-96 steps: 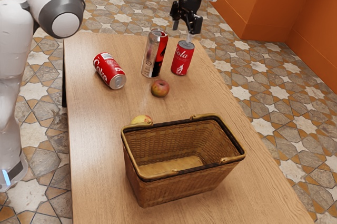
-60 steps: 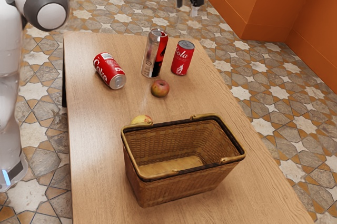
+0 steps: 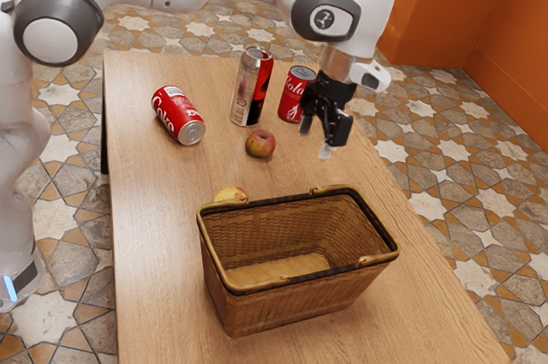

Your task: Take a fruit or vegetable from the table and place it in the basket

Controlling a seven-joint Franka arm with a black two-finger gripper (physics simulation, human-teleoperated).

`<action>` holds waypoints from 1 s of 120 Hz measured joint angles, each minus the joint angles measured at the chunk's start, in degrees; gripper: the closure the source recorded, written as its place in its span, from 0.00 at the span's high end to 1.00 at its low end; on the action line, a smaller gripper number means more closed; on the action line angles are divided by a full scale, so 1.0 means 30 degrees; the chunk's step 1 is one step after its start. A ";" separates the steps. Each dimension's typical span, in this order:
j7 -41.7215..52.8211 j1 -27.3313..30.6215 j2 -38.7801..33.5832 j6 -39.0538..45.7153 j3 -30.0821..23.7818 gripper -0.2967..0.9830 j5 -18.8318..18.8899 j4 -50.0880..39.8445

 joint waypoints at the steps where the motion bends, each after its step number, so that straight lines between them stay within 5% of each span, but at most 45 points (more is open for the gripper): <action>1: -0.0049 0.0046 -0.0060 0.0034 0.0092 0.77 0.0010 -0.0031; 24: -0.1077 0.0314 -0.4611 0.2150 0.0571 0.77 0.0213 -0.6025; 44: -0.2264 -0.0461 -0.8823 0.3661 -0.0253 0.77 0.2156 -1.0228; 66: -0.3445 -0.0503 -0.9235 0.5145 -0.0306 0.77 0.3228 -1.2199; 120: -0.6838 -0.0498 -0.9157 0.7157 0.0042 0.77 0.3027 -1.5123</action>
